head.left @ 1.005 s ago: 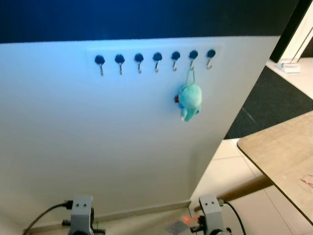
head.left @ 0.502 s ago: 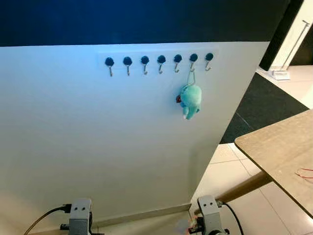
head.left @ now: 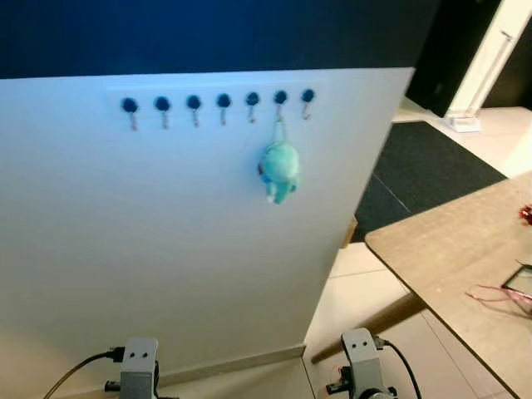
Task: Hang keys on a hook
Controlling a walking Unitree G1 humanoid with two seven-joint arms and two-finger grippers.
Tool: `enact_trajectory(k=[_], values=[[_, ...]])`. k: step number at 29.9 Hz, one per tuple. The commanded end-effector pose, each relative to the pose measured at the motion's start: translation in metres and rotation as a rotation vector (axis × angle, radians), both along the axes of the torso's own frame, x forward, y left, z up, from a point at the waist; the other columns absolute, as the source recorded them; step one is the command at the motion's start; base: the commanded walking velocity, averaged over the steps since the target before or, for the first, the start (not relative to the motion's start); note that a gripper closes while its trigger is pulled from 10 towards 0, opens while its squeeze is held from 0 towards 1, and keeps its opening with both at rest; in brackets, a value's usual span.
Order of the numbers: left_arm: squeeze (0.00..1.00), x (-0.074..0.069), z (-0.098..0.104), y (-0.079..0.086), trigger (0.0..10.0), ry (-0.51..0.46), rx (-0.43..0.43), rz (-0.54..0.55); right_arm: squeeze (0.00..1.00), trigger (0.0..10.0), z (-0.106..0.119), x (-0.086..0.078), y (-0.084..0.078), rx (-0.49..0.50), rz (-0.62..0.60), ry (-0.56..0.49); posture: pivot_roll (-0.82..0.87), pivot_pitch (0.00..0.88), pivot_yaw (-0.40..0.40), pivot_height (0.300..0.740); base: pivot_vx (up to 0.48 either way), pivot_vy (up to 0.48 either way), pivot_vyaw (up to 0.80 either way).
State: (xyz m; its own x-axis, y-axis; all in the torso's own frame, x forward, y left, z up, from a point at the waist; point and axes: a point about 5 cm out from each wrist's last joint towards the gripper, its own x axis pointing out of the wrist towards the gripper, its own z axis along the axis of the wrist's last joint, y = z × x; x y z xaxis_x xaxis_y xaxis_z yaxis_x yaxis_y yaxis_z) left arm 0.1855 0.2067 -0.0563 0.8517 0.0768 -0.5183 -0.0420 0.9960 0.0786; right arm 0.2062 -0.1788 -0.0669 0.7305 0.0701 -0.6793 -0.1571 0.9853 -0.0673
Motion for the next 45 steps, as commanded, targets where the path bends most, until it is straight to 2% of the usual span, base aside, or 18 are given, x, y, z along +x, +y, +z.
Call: enact_trajectory(k=[1, 5, 24, 28, 45], values=[[0.0, -0.0044, -0.0028, 0.0, 10.0, 0.017, -0.002, 0.007, 0.0, 10.0, -0.0014, -0.0014, 0.0035, 0.005, 0.015, 0.013, 0.08, 0.061, -0.053, 0.74, 0.0, 0.0, 0.0], [0.0, -0.0047, -0.0032, -0.0006, 10.0, 0.019, -0.001, 0.004, 0.0, 10.0, -0.0008, -0.0001, 0.0063, -0.007, 0.053, 0.01, 0.08, 0.061, -0.053, 0.74, 0.0, 0.0, 0.0], [0.0, -0.0062, -0.0035, -0.0044, 10.0, 0.014, 0.011, -0.024, 0.0, 10.0, -0.0021, -0.0027, 0.0064, -0.009, 0.055, 0.013, 0.08, 0.065, -0.051, 0.74, 0.0, 0.0, 0.8], [0.0, -0.0065, -0.0037, -0.0045, 10.0, 0.016, 0.01, -0.022, 0.0, 10.0, -0.0022, -0.003, 0.0053, 0.017, 0.01, 0.012, 0.08, 0.068, -0.049, 0.74, 0.0, 0.0, 0.0], [0.0, -0.0068, -0.0045, -0.0037, 10.0, 0.025, -0.002, -0.013, 0.0, 10.0, -0.0023, -0.0034, 0.0045, 0.014, 0.02, 0.014, 0.08, 0.055, -0.05, 0.74, 0.0, 0.0, 0.0]])
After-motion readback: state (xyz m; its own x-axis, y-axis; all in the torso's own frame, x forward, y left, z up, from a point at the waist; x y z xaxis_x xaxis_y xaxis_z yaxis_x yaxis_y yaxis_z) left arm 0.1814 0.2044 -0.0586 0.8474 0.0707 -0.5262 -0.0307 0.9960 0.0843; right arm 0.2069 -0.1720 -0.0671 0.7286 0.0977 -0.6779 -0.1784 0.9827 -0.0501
